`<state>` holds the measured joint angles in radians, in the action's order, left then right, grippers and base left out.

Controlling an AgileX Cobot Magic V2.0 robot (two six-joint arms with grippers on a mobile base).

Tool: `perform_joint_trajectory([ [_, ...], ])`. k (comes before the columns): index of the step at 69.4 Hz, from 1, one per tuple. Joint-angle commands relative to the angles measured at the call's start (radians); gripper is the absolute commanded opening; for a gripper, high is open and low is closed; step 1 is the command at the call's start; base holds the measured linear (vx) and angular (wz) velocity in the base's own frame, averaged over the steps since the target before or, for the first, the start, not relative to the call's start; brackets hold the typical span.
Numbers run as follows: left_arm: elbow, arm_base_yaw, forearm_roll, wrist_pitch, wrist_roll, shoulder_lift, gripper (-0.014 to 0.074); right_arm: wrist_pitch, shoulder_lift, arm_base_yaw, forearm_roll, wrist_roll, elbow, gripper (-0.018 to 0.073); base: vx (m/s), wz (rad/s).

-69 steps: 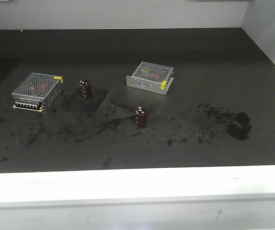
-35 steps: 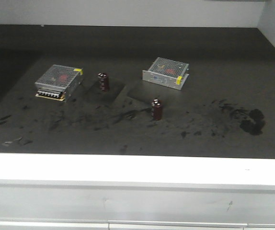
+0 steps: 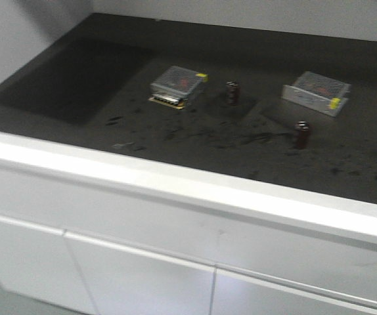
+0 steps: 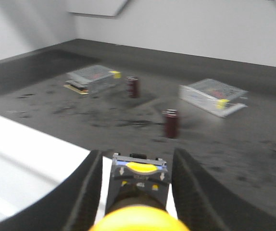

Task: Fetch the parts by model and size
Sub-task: 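Drive the base away from the table holding both buttons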

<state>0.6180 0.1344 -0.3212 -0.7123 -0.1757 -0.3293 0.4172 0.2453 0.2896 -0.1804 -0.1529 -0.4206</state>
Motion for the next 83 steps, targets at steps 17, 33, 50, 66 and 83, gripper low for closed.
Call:
perform_joint_trajectory([
  [17, 0.025, 0.001, -0.011, 0.076, -0.001, -0.01, -0.0006, -0.087, 0.01, -0.001, -0.011, 0.008, -0.031, -0.0005, -0.18, 0.61],
  [33, 0.025, 0.001, -0.011, 0.076, -0.001, -0.01, -0.0006, -0.087, 0.01, -0.001, -0.011, 0.008, -0.031, -0.0005, -0.19, 0.69],
  [50, 0.025, 0.001, -0.011, 0.075, -0.001, -0.01, -0.0006, -0.087, 0.01, -0.001, -0.011, 0.008, -0.031, -0.0005, -0.19, 0.73],
  [66, 0.025, 0.001, -0.011, 0.075, -0.001, -0.01, -0.0006, -0.087, 0.01, -0.001, -0.011, 0.008, -0.031, -0.0005, -0.16, 0.63],
  [83, 0.025, 0.001, -0.011, 0.075, -0.001, -0.01, -0.0006, -0.087, 0.01, -0.001, -0.011, 0.008, -0.031, -0.0005, -0.11, 0.64],
])
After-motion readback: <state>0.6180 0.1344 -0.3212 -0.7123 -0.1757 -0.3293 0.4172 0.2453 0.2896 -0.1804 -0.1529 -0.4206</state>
